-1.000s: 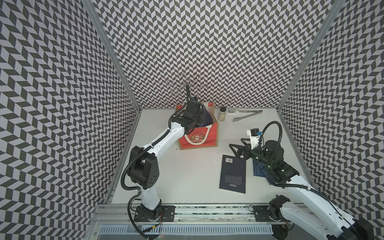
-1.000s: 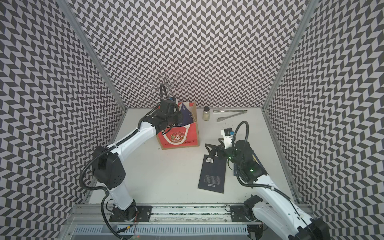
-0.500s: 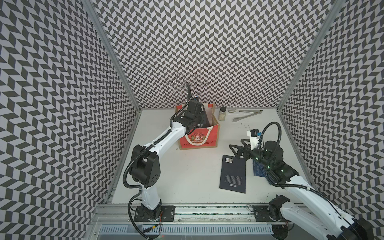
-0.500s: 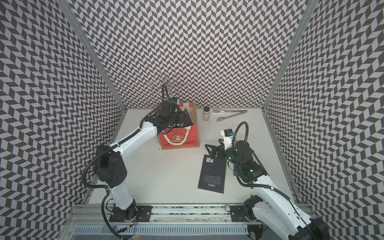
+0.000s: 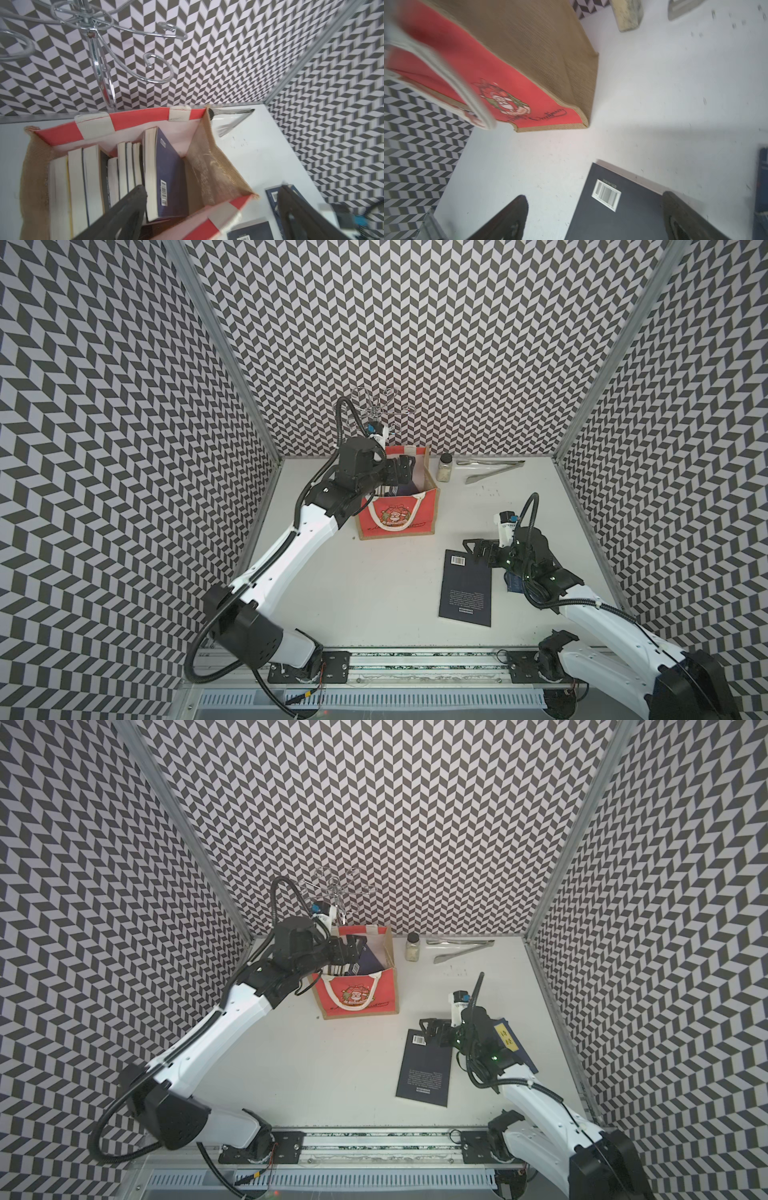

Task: Put the books into the canvas bag
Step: Place the book in the canvas bag, then pick up the book from the center of the board.

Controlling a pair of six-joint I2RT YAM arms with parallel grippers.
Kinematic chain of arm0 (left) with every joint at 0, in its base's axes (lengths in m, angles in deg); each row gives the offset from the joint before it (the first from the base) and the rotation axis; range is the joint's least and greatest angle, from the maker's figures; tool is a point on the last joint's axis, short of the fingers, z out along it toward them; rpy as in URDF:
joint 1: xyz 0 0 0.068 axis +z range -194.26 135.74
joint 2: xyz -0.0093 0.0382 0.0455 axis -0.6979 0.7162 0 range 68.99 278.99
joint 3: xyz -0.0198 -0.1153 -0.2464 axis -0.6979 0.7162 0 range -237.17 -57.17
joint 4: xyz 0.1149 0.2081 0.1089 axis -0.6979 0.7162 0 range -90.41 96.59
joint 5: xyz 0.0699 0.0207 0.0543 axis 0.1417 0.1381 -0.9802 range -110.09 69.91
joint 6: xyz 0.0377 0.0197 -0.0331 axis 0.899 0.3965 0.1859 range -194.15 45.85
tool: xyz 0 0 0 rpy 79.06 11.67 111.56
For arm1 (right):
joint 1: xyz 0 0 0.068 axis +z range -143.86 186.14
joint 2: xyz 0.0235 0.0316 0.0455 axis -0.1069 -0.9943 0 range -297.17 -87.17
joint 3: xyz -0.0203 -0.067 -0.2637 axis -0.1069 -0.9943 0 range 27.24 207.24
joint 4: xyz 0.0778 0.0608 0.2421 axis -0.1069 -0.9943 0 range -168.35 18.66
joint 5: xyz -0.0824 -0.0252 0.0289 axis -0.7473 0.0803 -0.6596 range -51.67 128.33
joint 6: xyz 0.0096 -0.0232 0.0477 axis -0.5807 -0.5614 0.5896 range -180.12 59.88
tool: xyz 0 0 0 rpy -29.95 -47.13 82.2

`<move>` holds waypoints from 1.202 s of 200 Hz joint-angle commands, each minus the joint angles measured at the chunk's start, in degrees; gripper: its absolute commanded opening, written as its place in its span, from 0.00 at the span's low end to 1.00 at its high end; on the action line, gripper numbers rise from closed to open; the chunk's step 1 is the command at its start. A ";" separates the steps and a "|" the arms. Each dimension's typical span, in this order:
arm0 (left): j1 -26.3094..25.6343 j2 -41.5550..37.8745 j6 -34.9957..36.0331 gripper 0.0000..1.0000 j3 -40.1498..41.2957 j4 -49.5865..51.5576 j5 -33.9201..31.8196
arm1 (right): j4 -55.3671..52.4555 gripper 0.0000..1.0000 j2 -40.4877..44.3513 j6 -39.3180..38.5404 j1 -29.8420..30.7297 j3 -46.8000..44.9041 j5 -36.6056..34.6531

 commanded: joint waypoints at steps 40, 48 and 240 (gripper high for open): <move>-8.30 -14.99 0.01 0.99 25.13 -9.95 21.04 | -5.46 0.99 -2.21 7.06 -0.93 -3.19 -2.45; -10.47 -16.61 -0.40 1.00 27.94 -11.19 21.11 | -5.47 1.00 -2.82 7.26 -0.92 -3.76 -1.28; -16.02 13.73 -14.31 0.99 42.13 -34.39 23.64 | -0.56 1.00 -1.10 15.87 8.48 -17.96 3.68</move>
